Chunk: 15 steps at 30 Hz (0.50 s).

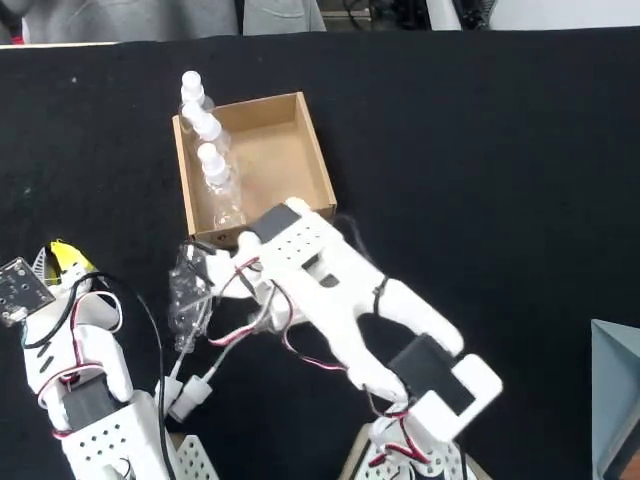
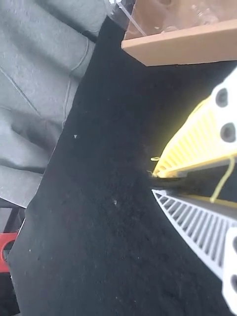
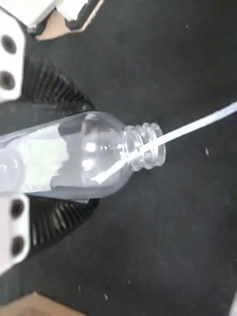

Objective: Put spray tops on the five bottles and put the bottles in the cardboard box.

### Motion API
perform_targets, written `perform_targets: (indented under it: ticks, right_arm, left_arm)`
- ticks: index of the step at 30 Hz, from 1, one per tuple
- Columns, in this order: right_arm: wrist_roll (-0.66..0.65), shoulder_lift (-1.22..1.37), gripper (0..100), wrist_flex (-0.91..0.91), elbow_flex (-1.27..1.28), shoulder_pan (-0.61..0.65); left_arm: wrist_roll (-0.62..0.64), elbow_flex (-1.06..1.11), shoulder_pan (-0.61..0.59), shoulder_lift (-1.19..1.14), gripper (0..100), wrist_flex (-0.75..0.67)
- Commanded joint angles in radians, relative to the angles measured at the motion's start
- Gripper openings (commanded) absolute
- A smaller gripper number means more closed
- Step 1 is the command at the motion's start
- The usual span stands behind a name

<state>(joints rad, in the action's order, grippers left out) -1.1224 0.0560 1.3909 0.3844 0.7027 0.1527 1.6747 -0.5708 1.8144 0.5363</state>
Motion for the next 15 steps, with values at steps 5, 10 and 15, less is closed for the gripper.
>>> perform_targets:
  ticks: [5, 10, 15]
  right_arm:
    - [0.058, -0.131, 8.5, 0.014, 0.059, -0.049]
    - [0.143, -0.140, 8.5, 0.014, 0.077, -0.094]
    - [0.216, -0.174, 8.5, 0.014, 0.120, -0.098]
  left_arm:
    - [0.003, 0.013, 0.002, 0.011, 3, -0.015]
    - [0.003, 0.015, 0.002, 0.011, 3, -0.015]
    - [0.003, 0.015, 0.002, 0.011, 3, -0.015]
